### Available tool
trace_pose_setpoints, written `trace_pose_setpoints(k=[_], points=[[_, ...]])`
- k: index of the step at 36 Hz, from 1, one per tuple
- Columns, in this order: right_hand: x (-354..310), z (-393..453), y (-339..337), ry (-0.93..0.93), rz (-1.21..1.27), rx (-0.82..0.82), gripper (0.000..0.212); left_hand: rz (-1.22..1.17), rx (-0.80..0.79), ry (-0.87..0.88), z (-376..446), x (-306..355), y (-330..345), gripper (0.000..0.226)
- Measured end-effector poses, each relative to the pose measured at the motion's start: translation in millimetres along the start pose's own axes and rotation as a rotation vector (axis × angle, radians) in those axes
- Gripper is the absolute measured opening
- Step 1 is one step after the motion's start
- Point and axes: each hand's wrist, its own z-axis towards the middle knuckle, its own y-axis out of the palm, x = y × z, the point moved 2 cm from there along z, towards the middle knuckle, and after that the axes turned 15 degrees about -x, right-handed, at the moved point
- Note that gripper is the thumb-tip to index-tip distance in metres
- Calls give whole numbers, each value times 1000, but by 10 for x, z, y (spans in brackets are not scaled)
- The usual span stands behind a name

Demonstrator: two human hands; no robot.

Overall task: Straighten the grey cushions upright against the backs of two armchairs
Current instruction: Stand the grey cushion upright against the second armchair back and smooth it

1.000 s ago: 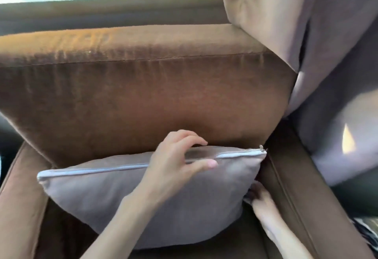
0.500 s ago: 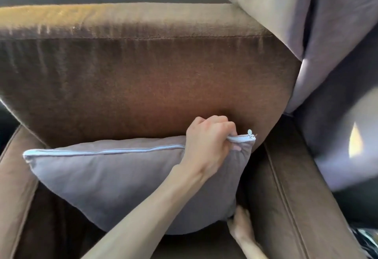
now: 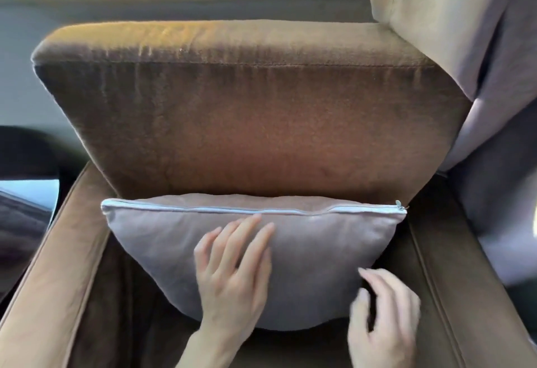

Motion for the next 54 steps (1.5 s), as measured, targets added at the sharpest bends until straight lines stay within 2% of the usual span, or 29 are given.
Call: trace_pose_setpoints(k=[3,5,8,12,15,22,25,28,31,34,39,44,47,50,54], points=[[-592,83,145,-355,-58,-81,33,76,-32,-35,-306,-204,70,37],[-886,82,375,-463,-86,-211,38,121,-120,-52,-391,-352,163,45],[-1007,156,728,-443,-256,-422,51,231,-277,-26,-354,-669,291,54],[-821,412,950,-428,-437,-499,58,391,-334,39,-145,-1104,321,56],[-573,569,950,-426,-502,-487,59,452,-297,52,-22,-1323,285,57],[-22,793,638,-214,-566,-440,61,468,-282,4,70,-1562,117,55],[-64,728,568,-200,-543,-421,61,447,-262,-28,8,-1447,65,55],[-242,558,546,-166,-459,-293,59,356,-144,-87,-126,-1313,17,54],[-555,224,594,-264,-218,-204,54,196,-63,13,-380,-1031,53,51],[-942,-179,787,-441,-130,-297,54,93,-115,115,-627,-723,227,51],[-865,-126,1113,-412,-344,-417,59,204,-210,75,-637,-845,494,55],[-377,320,1043,-393,-489,-336,56,419,-196,77,-468,-1481,428,57],[-52,449,886,-338,-521,-276,58,483,-189,136,-467,-1768,318,56],[107,461,725,-274,-523,-312,63,490,-193,130,-478,-1793,195,56],[-54,298,594,-218,-462,-280,63,378,-158,19,-599,-1482,118,53]])
